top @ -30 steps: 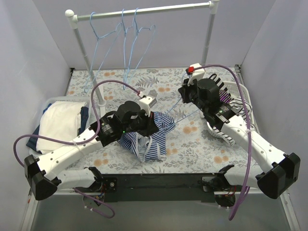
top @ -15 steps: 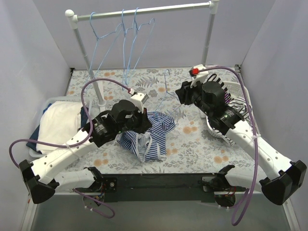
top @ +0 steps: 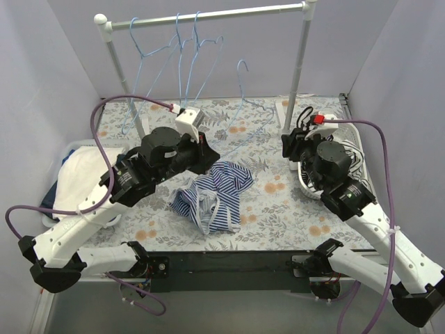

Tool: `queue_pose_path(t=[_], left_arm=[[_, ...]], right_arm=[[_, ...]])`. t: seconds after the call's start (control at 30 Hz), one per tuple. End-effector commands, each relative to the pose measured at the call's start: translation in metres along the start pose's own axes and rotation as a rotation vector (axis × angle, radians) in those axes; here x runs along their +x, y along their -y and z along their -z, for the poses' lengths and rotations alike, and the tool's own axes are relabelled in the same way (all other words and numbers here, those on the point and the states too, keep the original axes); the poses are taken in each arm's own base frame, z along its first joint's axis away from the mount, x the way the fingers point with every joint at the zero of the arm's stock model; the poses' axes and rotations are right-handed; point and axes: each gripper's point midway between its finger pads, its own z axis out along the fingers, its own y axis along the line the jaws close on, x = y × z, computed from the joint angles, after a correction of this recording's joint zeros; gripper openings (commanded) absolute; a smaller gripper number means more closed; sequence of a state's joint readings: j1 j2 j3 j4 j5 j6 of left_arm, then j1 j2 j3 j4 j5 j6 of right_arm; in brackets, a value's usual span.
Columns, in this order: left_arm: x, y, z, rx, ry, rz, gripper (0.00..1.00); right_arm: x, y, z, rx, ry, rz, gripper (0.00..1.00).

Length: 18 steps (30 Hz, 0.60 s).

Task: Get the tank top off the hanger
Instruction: Place the hanger at the clothesline.

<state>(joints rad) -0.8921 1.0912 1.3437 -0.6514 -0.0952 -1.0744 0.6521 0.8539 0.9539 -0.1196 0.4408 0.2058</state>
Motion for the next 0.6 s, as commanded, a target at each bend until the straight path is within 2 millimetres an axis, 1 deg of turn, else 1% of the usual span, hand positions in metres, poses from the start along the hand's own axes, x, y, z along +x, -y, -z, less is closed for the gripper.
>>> queue_pose_path(t=[0.0, 0.07, 0.1, 0.17, 0.2, 0.23, 0.27, 0.3, 0.33, 0.37, 0.43, 0.47, 0.5, 0.53, 0.57], left_arm=[[-0.045, 0.012, 0.014, 0.020, 0.118, -0.050, 0.00], [-0.063, 0.010, 0.015, -0.002, 0.180, -0.069, 0.00], [-0.069, 0.010, 0.014, -0.012, 0.202, -0.078, 0.00], [-0.094, 0.011, 0.017, -0.033, 0.282, -0.102, 0.00], [-0.101, 0.012, 0.017, -0.040, 0.302, -0.109, 0.00], [-0.107, 0.011, 0.010, -0.054, 0.309, -0.120, 0.00], [-0.119, 0.015, 0.013, -0.053, 0.337, -0.135, 0.00], [-0.123, 0.017, 0.010, -0.050, 0.342, -0.145, 0.00], [-0.125, 0.019, 0.007, -0.045, 0.346, -0.152, 0.00], [-0.132, 0.019, 0.007, -0.049, 0.374, -0.159, 0.00], [-0.136, 0.019, 0.004, -0.061, 0.387, -0.165, 0.00], [-0.136, 0.013, -0.006, -0.101, 0.381, -0.172, 0.00], [-0.141, 0.012, -0.007, -0.118, 0.391, -0.172, 0.00], [-0.141, 0.008, -0.013, -0.142, 0.386, -0.172, 0.00], [-0.138, 0.002, -0.023, -0.182, 0.373, -0.174, 0.00]], right_arm=[[0.027, 0.024, 0.005, 0.134, -0.059, -0.050, 0.53], [0.042, 0.022, 0.004, 0.125, -0.104, -0.057, 0.53], [0.055, 0.019, 0.004, 0.106, -0.141, -0.056, 0.53], [0.070, 0.014, 0.001, 0.086, -0.188, -0.066, 0.53], [0.083, 0.009, -0.001, 0.062, -0.230, -0.061, 0.53], [0.089, 0.007, -0.002, 0.053, -0.249, -0.068, 0.53], [0.095, 0.005, -0.003, 0.044, -0.270, -0.066, 0.53], [0.099, -0.001, -0.004, 0.018, -0.288, -0.069, 0.53], [0.107, -0.002, -0.006, 0.014, -0.315, -0.064, 0.53], [0.109, -0.004, -0.007, 0.008, -0.326, -0.065, 0.53], [0.119, -0.008, -0.010, -0.007, -0.360, -0.060, 0.53], [0.120, -0.010, -0.011, -0.012, -0.368, -0.062, 0.53], [0.125, -0.010, -0.012, -0.013, -0.384, -0.060, 0.53], [0.125, -0.011, -0.013, -0.015, -0.386, -0.060, 0.53], [0.127, -0.013, -0.014, -0.023, -0.392, -0.062, 0.54]])
